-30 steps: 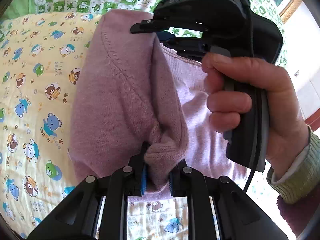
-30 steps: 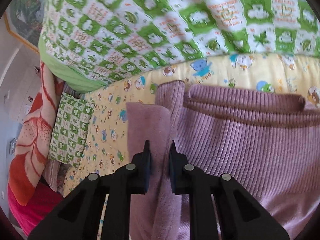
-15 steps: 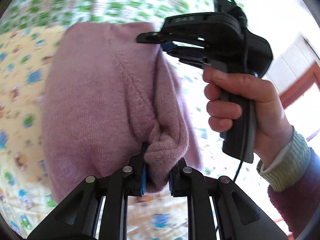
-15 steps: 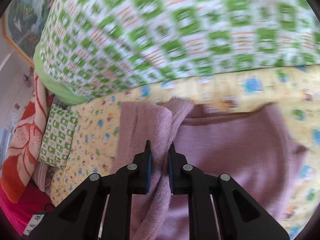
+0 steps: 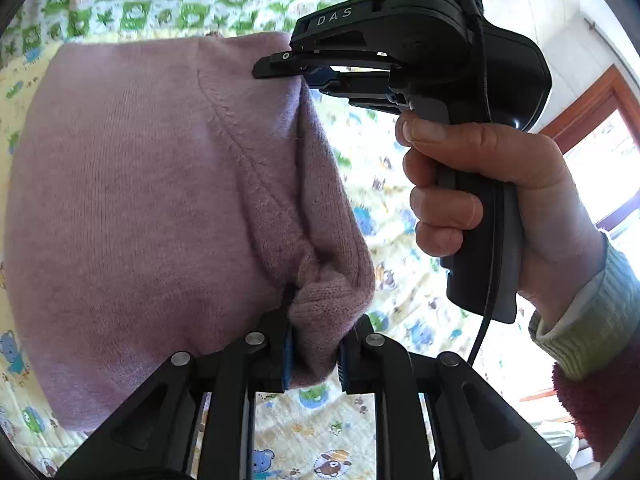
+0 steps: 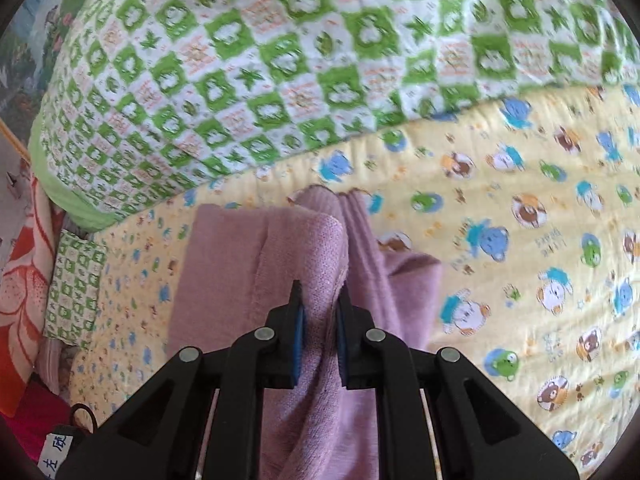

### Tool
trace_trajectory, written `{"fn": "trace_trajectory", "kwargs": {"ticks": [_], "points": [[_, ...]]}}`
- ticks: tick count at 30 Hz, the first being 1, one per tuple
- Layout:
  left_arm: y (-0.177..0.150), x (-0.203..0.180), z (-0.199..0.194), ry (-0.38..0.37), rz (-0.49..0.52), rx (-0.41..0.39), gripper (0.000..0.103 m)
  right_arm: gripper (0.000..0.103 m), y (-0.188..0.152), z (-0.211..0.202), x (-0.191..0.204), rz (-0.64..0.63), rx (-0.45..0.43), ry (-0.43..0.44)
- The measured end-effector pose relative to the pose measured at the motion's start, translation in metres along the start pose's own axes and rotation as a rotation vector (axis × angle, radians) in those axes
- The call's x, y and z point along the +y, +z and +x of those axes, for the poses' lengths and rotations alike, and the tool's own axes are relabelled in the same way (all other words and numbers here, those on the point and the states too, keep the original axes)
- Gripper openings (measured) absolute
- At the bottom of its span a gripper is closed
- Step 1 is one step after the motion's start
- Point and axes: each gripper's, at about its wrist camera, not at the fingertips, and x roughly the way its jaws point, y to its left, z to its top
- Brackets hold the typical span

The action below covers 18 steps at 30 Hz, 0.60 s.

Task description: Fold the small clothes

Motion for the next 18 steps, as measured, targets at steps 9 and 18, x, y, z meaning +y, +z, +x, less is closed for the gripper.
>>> {"fn": "trace_trajectory", "kwargs": {"ticks": [9,18], "points": [[0.016,0.012,0.004,-0.005,0.010,0.003,0.016,0.014,0.001,-0.022,-0.004,0.014,-0.099,0.050],[-0.014,-0.004,0.012,-0.007,0.016,0.025,0.025,0.016,-0.005,0.013,-0.037,0.113,-0.024,0.004]]}}
